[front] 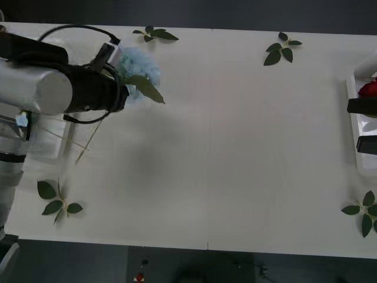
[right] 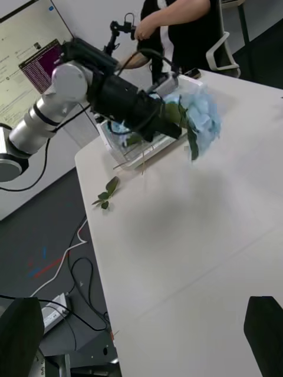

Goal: Put the red flowers into the right box and the blue flowers into the left box

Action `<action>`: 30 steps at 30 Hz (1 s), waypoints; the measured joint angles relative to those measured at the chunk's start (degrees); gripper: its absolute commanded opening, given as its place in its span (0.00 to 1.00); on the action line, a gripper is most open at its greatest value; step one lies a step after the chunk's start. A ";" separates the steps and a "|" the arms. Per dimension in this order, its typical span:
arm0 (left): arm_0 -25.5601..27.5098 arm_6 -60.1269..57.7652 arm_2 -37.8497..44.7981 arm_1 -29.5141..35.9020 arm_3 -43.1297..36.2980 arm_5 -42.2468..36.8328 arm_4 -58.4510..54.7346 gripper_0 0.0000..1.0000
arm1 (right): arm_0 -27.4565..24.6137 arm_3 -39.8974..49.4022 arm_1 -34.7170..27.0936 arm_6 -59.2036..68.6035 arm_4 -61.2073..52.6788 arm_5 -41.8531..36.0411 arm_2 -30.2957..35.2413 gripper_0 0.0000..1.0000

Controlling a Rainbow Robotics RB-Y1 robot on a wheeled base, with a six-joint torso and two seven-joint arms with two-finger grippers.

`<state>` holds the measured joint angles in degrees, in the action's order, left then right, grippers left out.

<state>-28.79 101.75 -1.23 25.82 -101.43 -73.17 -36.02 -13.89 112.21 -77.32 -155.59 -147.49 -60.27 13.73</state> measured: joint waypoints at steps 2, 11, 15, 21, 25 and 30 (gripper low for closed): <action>-0.01 -1.03 4.06 2.59 -2.20 -2.16 -2.10 0.00 | 0.00 0.02 0.00 0.00 0.00 0.00 0.00 1.00; -0.01 -1.03 15.32 16.54 -1.83 -1.07 -3.79 0.00 | -0.01 0.02 0.01 0.00 0.00 0.00 0.01 1.00; 0.25 -1.03 20.48 19.36 3.09 2.57 -3.79 0.00 | -0.01 0.03 0.01 0.00 0.00 0.00 0.01 1.00; 2.08 -1.03 21.87 22.46 15.18 12.90 -3.81 0.02 | -0.01 0.04 0.01 0.00 0.00 0.00 0.01 1.00; 2.23 -1.01 21.86 22.62 22.86 19.23 -3.91 0.74 | -0.01 0.04 0.01 0.00 0.00 0.00 0.01 1.00; 2.24 -0.90 21.74 22.62 25.05 21.23 -5.23 0.98 | -0.01 0.05 0.01 0.00 0.00 0.00 0.01 1.00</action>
<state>-26.55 100.86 20.51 48.43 -76.38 -51.94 -41.25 -13.90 112.26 -77.30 -155.59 -147.49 -60.27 13.74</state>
